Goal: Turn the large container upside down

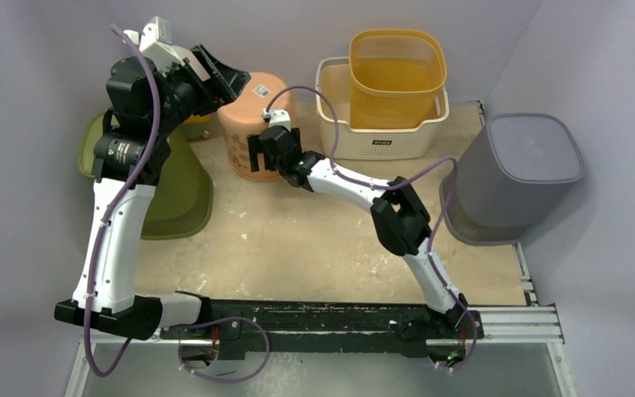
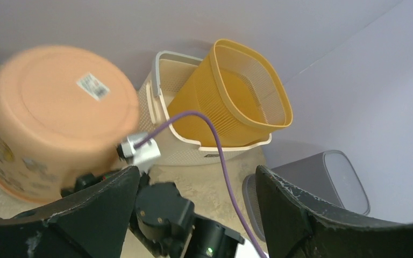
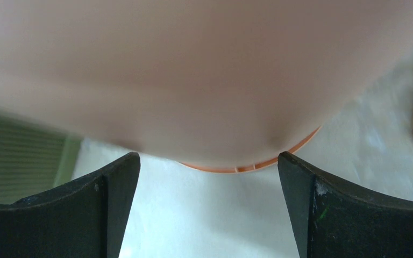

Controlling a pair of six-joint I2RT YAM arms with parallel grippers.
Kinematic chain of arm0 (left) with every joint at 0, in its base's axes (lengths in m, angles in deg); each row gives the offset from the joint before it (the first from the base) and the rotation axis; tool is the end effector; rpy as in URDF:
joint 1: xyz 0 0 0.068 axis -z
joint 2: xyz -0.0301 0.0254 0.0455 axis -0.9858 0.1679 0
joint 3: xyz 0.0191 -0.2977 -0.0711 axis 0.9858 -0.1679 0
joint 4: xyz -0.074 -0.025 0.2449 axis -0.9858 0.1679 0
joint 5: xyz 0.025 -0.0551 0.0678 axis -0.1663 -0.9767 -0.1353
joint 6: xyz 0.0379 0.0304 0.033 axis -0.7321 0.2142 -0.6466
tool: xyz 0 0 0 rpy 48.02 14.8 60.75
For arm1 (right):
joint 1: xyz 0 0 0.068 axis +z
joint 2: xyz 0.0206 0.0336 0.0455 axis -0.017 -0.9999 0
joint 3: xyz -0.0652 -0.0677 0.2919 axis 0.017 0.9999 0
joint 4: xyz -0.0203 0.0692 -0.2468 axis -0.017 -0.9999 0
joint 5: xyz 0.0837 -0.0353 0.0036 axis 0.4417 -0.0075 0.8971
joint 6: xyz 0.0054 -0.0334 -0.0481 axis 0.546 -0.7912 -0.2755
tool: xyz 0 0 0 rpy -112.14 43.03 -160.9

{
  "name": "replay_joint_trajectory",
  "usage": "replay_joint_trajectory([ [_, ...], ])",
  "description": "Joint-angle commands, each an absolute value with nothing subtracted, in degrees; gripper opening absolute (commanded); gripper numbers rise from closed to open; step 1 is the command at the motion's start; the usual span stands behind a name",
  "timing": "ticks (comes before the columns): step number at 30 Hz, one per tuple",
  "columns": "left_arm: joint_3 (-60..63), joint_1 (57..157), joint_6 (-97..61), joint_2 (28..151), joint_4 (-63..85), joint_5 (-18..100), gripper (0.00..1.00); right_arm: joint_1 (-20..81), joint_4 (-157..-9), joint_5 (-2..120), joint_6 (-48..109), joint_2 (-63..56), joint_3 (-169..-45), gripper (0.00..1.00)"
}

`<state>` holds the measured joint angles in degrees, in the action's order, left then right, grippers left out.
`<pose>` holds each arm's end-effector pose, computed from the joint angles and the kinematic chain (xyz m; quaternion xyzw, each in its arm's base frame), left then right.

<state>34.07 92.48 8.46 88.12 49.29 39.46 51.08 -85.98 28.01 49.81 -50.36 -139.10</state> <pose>0.2246 -0.0558 0.5638 -0.1107 0.7318 -0.3422 0.5789 0.3682 0.4143 0.2771 -0.0615 0.8239 0.1980 0.5275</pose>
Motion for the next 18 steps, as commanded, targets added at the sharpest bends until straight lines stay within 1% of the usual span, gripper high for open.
replay_joint_trajectory([
  [1,31.73,92.71,7.04,87.02,46.37,37.76,0.76,49.17,-80.53,32.83,44.00,-58.53,-154.57,1.00],
  [5,29.47,92.73,7.00,86.30,46.14,37.68,0.76,47.07,-77.94,36.80,42.47,-63.11,-160.14,1.00],
  [11,27.25,92.73,6.51,86.11,46.17,38.01,0.77,43.74,-74.48,40.80,42.84,-65.77,-162.05,1.00],
  [14,26.87,92.73,6.81,86.34,46.08,38.01,0.77,43.60,-75.08,39.28,41.66,-63.28,-160.33,1.00],
  [18,27.61,92.73,7.63,86.44,45.76,37.92,0.77,43.88,-75.01,37.51,41.70,-54.33,-152.02,1.00],
])
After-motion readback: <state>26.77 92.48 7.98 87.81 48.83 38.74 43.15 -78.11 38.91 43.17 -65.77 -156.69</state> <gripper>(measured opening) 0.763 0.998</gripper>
